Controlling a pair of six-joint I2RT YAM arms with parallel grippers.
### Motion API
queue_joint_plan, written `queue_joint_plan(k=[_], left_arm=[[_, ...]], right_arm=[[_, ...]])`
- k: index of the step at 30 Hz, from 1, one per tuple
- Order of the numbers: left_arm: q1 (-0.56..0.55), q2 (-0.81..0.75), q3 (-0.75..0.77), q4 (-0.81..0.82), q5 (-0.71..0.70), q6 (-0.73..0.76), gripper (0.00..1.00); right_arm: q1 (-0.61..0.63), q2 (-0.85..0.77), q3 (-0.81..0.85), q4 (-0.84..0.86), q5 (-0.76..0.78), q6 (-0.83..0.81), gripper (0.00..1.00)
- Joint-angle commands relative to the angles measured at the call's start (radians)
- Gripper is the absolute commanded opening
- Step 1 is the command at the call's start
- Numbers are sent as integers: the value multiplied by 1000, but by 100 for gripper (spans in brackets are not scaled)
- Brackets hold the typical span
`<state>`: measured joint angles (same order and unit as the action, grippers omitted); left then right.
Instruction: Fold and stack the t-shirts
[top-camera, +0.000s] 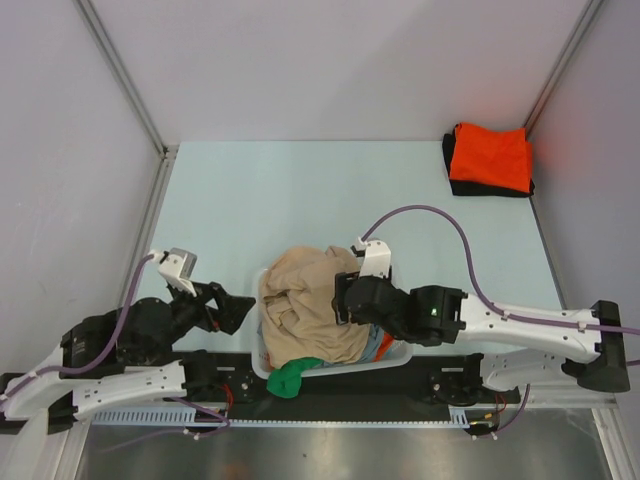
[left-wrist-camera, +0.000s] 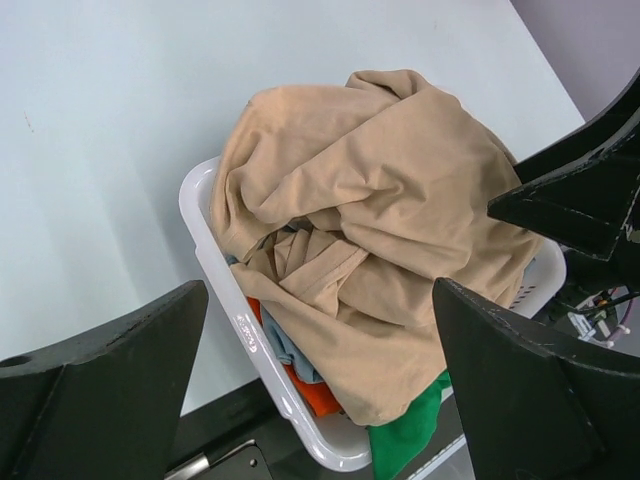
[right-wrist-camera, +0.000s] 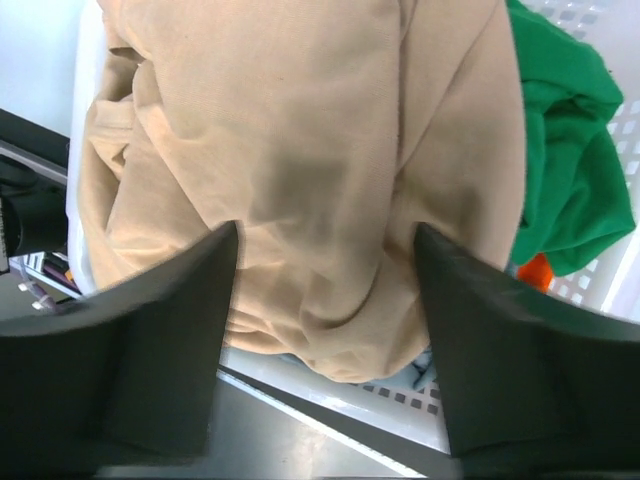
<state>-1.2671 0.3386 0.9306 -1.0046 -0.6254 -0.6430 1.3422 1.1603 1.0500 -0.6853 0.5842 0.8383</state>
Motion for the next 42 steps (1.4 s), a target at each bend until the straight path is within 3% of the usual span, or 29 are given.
queue_joint_plan(k=[1,3,6,7,9,10,15,16,18,19,23,25,29,30,33,36,42], left_arm=[[3,-13,-33,66,-14,34,100],[3,-16,-38,67,-19,29,100],[5,-24,-45,69,-19,23,100],[5,-27,-49,70,-20,20,100],[3,-33,-52,70,-23,17,100],[5,-38,-55,70,-25,13,100],[5,-41,-70,83,-20,11,100],[5,-38,-70,81,-22,11,100],[3,-18,-72,83,-20,11,100],[5,-10,-72,84,-19,12,100],[3,37,-67,80,-22,11,100],[5,57,-62,72,-28,6,100],[5,59,-61,63,-39,-4,100],[3,57,-62,61,-42,-7,100],[3,43,-65,63,-43,-9,100],[5,33,-70,70,-43,-6,100],[5,49,-72,78,-37,5,100]], right_arm=[[6,19,59,20,12,24,67],[8,41,73,13,12,22,62],[6,64,90,3,16,21,45],[5,79,96,1,16,19,33],[2,96,126,-3,14,4,19],[-3,114,148,-5,16,-10,0],[-90,183,396,15,45,-247,0],[-124,202,527,16,37,-348,0],[-248,274,672,24,-21,-453,0],[-289,300,847,27,-39,-497,0],[-564,516,1268,18,-205,-616,0],[-644,582,1388,32,-288,-604,0],[-794,654,1299,36,-414,-526,0],[-799,648,1238,38,-425,-519,26],[-792,555,950,99,-412,-507,82],[-788,448,680,181,-389,-476,92],[-778,161,333,126,-370,-401,91]])
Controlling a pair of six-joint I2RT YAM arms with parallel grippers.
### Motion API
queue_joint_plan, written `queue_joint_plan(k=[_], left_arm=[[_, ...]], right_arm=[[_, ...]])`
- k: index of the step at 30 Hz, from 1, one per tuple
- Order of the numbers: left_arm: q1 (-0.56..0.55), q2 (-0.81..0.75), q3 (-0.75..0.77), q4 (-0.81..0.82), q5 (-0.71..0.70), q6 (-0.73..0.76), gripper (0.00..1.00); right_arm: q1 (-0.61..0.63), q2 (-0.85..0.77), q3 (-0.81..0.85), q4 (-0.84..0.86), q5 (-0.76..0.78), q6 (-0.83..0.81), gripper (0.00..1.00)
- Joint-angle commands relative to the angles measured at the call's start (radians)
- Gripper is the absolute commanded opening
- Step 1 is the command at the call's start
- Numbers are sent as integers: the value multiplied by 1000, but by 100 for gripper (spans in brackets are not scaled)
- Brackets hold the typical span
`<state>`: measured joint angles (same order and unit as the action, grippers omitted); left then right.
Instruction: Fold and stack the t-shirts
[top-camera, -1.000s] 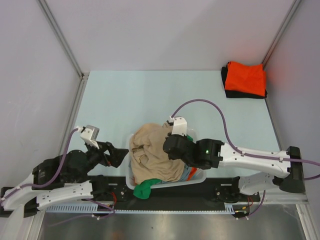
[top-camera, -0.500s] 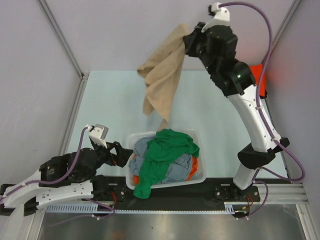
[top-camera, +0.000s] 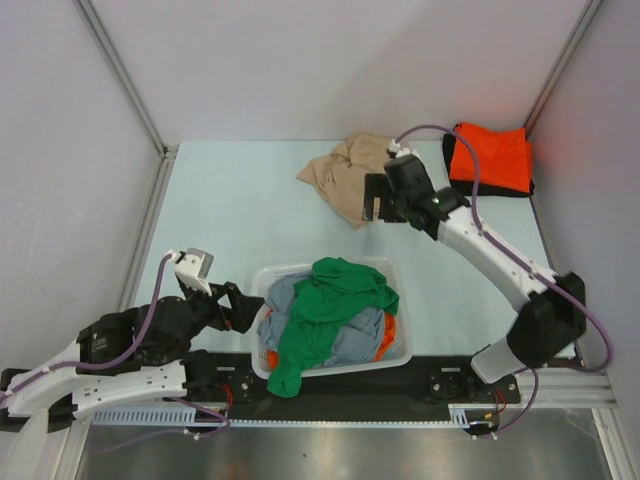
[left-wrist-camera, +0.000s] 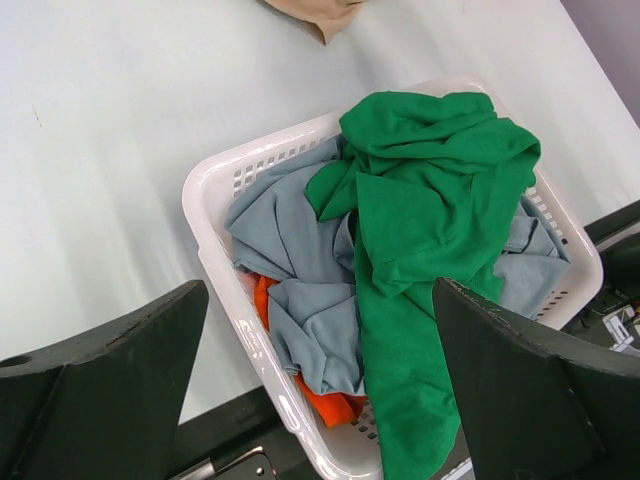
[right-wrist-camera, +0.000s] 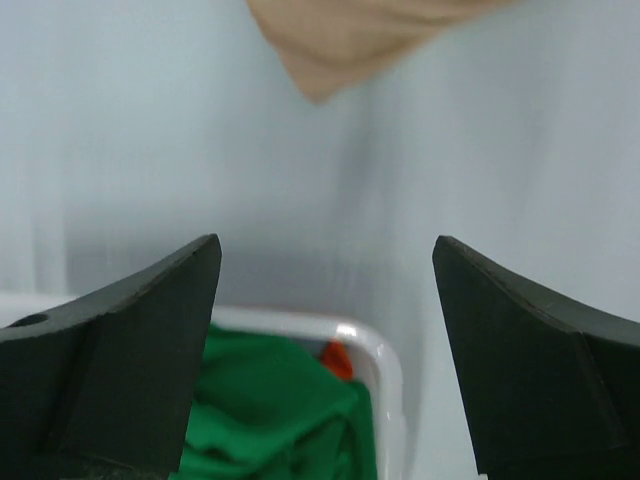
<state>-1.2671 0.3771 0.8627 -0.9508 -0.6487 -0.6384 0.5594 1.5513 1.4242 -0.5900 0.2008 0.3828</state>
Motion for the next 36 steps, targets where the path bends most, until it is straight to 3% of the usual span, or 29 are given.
queue_joint_plan(k=[1,5,8,11,17,19,21,28,31,32,36], left_arm=[[3,22,-4,24,-15,0,100],[5,40,-1,23,-16,0,100],[6,46,-1,23,-14,2,100],[6,46,-1,21,-19,2,100],[5,26,-4,17,-28,-6,100],[6,17,-2,15,-31,-10,100],[5,13,-2,11,-34,-15,100],[5,13,-4,12,-31,-14,100],[6,14,-5,18,-28,-10,100],[6,16,-7,20,-26,-7,100],[5,17,-10,35,-9,9,100]], right_arm=[[11,-268,-136,0,35,92,91],[36,-445,-364,-39,17,180,90],[53,-487,-503,-10,-34,237,86],[80,-471,-586,19,-60,267,82],[99,-323,-617,65,-83,258,61],[82,-281,-608,50,-58,257,35],[48,-278,-604,29,-8,272,0],[-261,-470,-585,-143,141,360,0],[-490,-598,-594,-201,160,354,0],[-616,-653,-600,-208,149,335,0],[-896,-750,-622,-221,65,308,0]])
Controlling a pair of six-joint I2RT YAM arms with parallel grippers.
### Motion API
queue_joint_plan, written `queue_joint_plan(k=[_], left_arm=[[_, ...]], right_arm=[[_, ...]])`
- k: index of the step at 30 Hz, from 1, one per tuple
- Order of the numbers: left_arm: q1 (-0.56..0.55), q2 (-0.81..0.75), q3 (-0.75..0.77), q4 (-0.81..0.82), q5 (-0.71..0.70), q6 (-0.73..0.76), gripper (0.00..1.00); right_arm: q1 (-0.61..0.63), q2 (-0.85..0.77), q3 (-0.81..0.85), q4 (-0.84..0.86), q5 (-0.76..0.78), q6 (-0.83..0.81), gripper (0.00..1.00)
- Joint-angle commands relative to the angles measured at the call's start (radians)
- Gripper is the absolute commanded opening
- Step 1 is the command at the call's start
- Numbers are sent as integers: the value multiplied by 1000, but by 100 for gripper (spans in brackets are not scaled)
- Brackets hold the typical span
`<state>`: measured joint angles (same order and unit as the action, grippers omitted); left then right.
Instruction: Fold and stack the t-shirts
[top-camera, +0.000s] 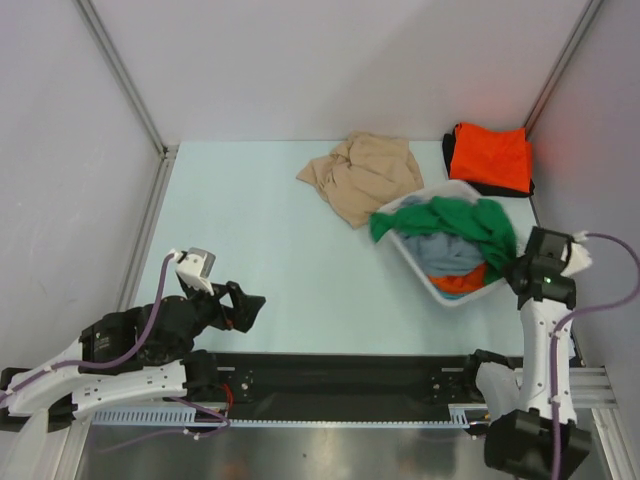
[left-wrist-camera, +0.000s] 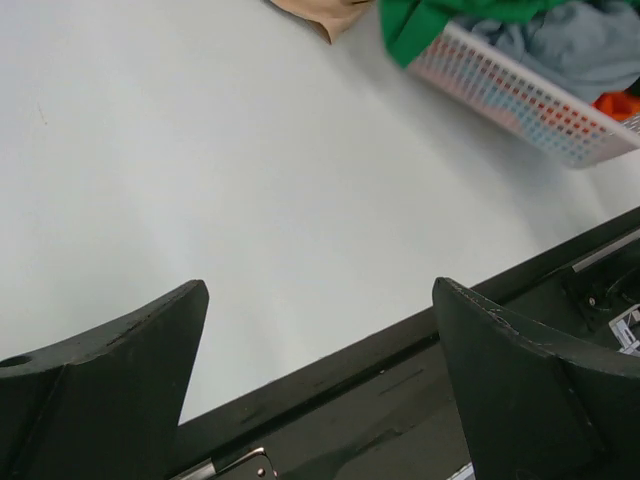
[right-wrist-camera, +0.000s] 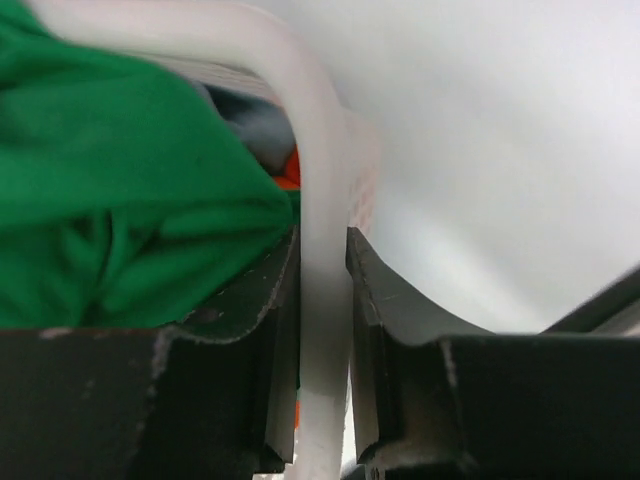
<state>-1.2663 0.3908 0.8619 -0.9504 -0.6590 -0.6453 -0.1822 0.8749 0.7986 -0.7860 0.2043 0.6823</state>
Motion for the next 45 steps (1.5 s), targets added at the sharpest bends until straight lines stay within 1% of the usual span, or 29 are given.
queue_joint_plan(k=[1,3,5,9,10,12,13,14,15,17,20,21,22,23,24,25,29,31,34,35,36,37,38,40,41,43,44,45], left_arm=[[5,3,-11,36,7,19,100],[5,8,-11,41,9,22,100],[4,8,-11,41,9,24,100],[5,5,-11,39,7,22,100],[5,0,-12,39,7,22,100],[4,-6,-12,39,6,22,100],[5,-9,-14,39,4,21,100],[5,-12,-14,41,6,21,100],[5,-12,-14,41,7,21,100],[5,-10,-15,42,9,22,100],[4,0,-15,42,9,22,100],[5,5,-14,42,9,22,100],[5,6,-14,41,9,22,100],[5,6,-14,39,9,21,100],[5,8,-14,39,7,19,100],[5,6,-14,38,4,19,100],[5,0,-14,38,4,18,100],[5,-3,-15,36,1,16,100],[5,2,-15,36,2,15,100],[5,8,-15,36,1,13,100],[5,11,-15,36,1,15,100],[5,16,-15,38,-1,15,100],[5,23,-14,38,-4,12,100],[4,33,-12,32,-8,12,100],[5,40,-12,30,-8,10,100],[7,46,-6,22,-14,6,100],[8,54,-4,19,-19,1,100],[13,54,-3,16,-24,-1,100]], right_arm=[[-181,-83,5,-28,52,8,0],[-253,-97,17,-54,35,36,0],[-296,-103,17,-59,14,51,0],[-394,-99,17,-67,24,30,0],[-451,-93,24,-76,27,20,0],[-537,-99,34,-78,-14,-4,0],[-634,-109,36,-78,-35,-27,0],[-684,-112,42,-78,-84,-38,0],[-726,-117,47,-88,-95,-46,0],[-752,-109,68,-108,-63,-15,0],[-827,-131,73,-122,-95,23,1],[-833,-131,74,-111,-103,29,8],[-838,-128,71,-98,-120,29,19],[-844,-113,76,-78,-162,28,66],[-844,-105,79,-70,-178,28,89],[-844,-94,103,-67,-190,26,99],[-844,-80,207,-101,-163,17,100],[-814,-73,279,-130,-138,19,100],[-758,-97,326,-101,-193,19,100],[-737,-106,330,-58,-304,25,100],[-712,-117,335,-41,-339,34,100],[-621,-144,330,-7,-377,57,100],[-565,-152,329,35,-403,72,100],[-418,-154,336,56,-376,98,100],[-245,-134,340,65,-327,105,100],[-60,-97,343,80,-248,99,100],[166,-32,344,79,-141,92,100],[279,4,347,71,-73,89,100]])
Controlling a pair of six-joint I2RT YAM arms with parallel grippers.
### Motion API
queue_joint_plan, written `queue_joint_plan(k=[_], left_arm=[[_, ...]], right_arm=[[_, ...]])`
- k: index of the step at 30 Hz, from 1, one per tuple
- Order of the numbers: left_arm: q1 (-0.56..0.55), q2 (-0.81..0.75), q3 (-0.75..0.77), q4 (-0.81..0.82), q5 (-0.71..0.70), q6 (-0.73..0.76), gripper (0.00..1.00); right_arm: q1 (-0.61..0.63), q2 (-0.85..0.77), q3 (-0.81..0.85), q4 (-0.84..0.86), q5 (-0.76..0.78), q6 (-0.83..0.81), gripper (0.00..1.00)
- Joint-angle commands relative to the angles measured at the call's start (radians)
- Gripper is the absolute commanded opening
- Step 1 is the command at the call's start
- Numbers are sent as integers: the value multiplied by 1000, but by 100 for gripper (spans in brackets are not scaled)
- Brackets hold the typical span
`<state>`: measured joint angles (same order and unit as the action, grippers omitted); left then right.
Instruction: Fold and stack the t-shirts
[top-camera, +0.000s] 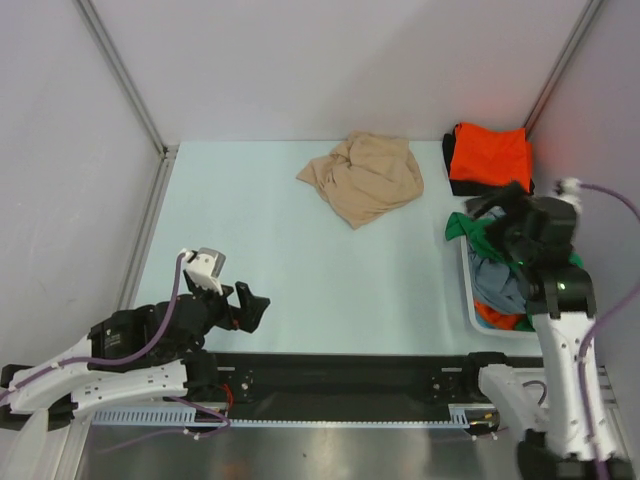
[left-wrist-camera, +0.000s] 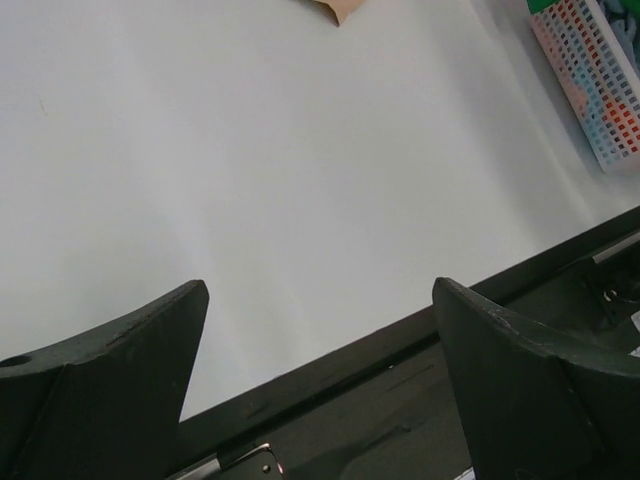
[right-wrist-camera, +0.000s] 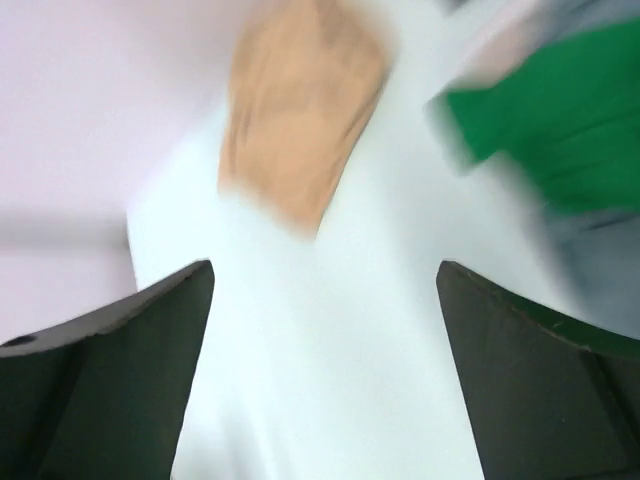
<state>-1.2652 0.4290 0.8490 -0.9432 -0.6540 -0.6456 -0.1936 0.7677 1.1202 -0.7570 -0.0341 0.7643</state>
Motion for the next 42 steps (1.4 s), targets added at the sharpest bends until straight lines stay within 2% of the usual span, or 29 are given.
queue_joint_plan(k=[1,2,3,4,6,8,12,15,18,19,21,24,27,29,30,32,33,35,37,39,40,42], left_arm=[[15,19,10,4,-33,-3,100],[18,17,10,4,-35,-6,100],[18,17,12,0,-36,-9,100],[20,19,12,-2,-42,-15,100],[20,16,13,-12,-49,-22,100],[20,13,15,-14,-59,-32,100],[20,7,15,-28,-68,-45,100],[20,7,15,-29,-72,-51,100],[20,16,18,-31,-81,-51,100],[18,25,21,-38,-91,-57,100],[21,66,41,-55,-114,-60,100],[21,135,61,-65,-157,-42,100],[27,172,62,-63,-182,-40,100],[33,165,47,-25,-173,-22,100],[47,163,39,-17,-162,-14,100],[59,156,39,-16,-157,-6,100],[61,151,39,-19,-159,-11,100],[63,133,38,-16,-161,-12,100],[64,116,30,-9,-154,-8,100],[64,108,28,-3,-148,0,100],[64,99,28,-5,-147,0,100],[66,90,27,-3,-150,0,100]], right_arm=[[415,155,29,35,236,4,100],[515,197,27,4,379,18,100],[678,275,24,-19,443,36,100],[730,307,-9,-25,497,52,100],[782,387,-77,20,464,72,100],[778,421,-195,108,380,72,100],[728,438,-309,133,381,69,100],[578,389,-375,117,349,20,100],[380,309,-459,111,280,-52,100],[281,271,-471,113,234,-92,100],[231,239,-500,159,157,-120,100],[244,234,-476,165,117,-125,100],[373,257,-403,188,112,-123,100],[487,283,-360,218,173,-111,100],[593,326,-306,229,203,-94,100],[687,398,-246,271,258,-92,100],[742,498,-170,277,264,-95,100],[778,605,-79,285,284,-111,100],[824,784,73,269,327,-143,100],[835,911,238,243,345,-160,100],[835,1029,294,202,359,-175,100],[835,1128,439,167,391,-192,100]])
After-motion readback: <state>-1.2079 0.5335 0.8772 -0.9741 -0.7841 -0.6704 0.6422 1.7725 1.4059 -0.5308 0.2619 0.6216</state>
